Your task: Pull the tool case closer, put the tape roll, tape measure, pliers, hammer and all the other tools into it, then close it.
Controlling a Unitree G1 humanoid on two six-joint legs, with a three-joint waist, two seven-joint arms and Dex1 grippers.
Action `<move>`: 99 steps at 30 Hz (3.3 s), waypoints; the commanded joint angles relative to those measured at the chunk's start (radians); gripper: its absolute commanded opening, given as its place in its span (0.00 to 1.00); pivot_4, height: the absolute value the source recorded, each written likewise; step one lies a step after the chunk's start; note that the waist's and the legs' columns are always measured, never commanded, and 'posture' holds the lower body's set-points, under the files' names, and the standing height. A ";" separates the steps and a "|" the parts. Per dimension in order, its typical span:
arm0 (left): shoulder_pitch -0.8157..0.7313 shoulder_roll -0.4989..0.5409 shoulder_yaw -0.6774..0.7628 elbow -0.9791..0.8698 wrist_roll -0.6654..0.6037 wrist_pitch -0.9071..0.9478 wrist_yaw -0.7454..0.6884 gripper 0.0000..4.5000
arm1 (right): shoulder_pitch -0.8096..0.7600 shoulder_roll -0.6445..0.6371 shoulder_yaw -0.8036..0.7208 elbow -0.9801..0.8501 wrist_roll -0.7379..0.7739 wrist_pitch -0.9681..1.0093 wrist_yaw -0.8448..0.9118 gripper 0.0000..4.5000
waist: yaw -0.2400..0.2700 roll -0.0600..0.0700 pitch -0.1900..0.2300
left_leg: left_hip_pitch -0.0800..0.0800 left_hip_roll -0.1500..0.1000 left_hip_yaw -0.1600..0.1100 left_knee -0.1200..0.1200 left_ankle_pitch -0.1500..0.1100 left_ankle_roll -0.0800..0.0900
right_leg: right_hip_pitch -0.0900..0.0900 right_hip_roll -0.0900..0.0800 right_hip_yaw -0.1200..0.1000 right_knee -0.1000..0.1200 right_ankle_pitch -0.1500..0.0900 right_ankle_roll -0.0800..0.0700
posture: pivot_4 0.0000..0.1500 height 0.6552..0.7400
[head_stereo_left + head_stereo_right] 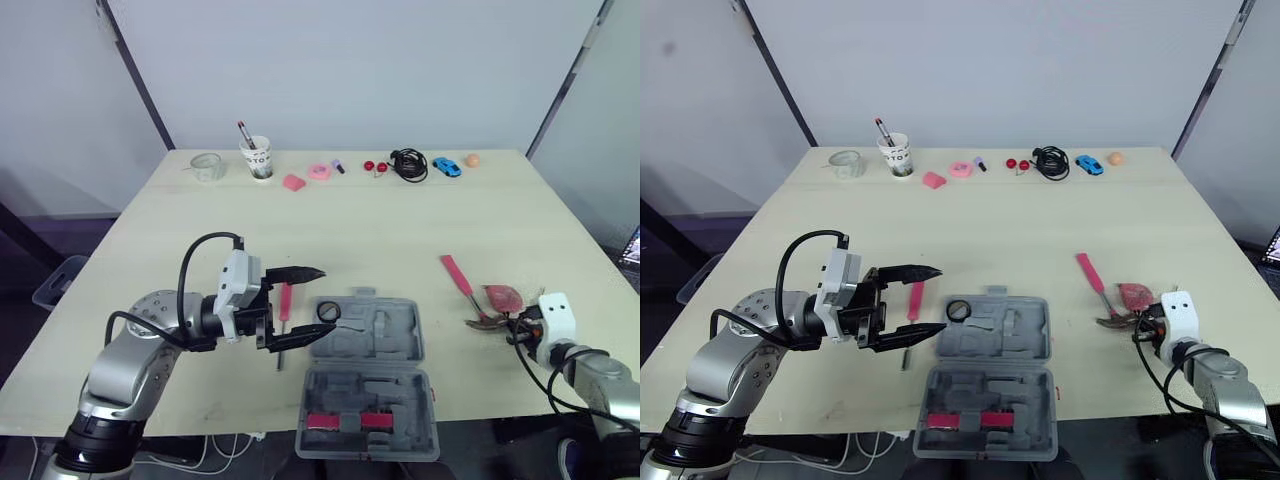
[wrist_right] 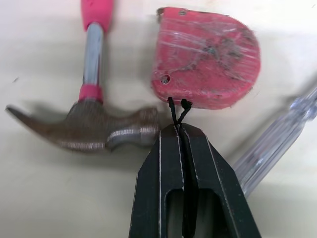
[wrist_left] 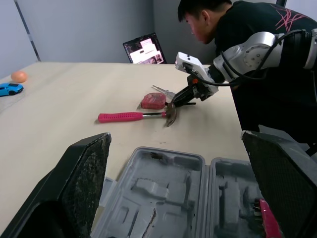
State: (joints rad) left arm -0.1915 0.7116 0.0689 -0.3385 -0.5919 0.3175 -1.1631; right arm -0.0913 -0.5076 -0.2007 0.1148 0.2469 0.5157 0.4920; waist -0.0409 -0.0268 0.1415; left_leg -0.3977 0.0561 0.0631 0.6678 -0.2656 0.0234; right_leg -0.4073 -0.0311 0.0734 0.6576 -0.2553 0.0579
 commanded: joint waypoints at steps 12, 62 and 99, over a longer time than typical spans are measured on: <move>-0.027 0.003 0.005 -0.015 -0.015 -0.011 -0.026 1.00 | 0.085 0.046 0.089 -0.248 0.023 0.116 0.014 0.01 | 0.002 0.000 0.000 | 0.000 0.000 0.000 0.000 0.000 0.000 | 0.000 0.000 0.000 0.000 0.000 -0.001 | 1.00 1.00; 0.007 0.105 0.018 -0.056 -0.080 -0.005 -0.230 1.00 | 0.393 -0.182 0.063 -0.433 0.107 0.131 0.220 0.01 | 0.011 -0.001 0.001 | -0.001 0.000 0.000 0.000 0.000 0.000 | 0.000 0.000 -0.001 -0.001 -0.002 -0.002 | 1.00 1.00; 0.090 0.163 0.063 -0.075 -0.118 -0.035 -0.266 1.00 | 0.017 -0.336 0.147 0.171 0.005 -0.728 0.880 0.98 | 0.030 0.000 0.004 | 0.001 0.000 0.001 0.001 0.000 0.000 | 0.000 0.000 0.000 0.000 -0.002 -0.003 | 1.00 1.00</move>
State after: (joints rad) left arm -0.1002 0.8700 0.1111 -0.3805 -0.6923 0.2830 -1.4341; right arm -0.0564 -0.8258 -0.0601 0.2589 0.2701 -0.1798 1.3496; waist -0.0111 -0.0272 0.1453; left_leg -0.3971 0.0562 0.0641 0.6692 -0.2656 0.0234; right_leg -0.4069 -0.0314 0.0729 0.6572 -0.2569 0.0553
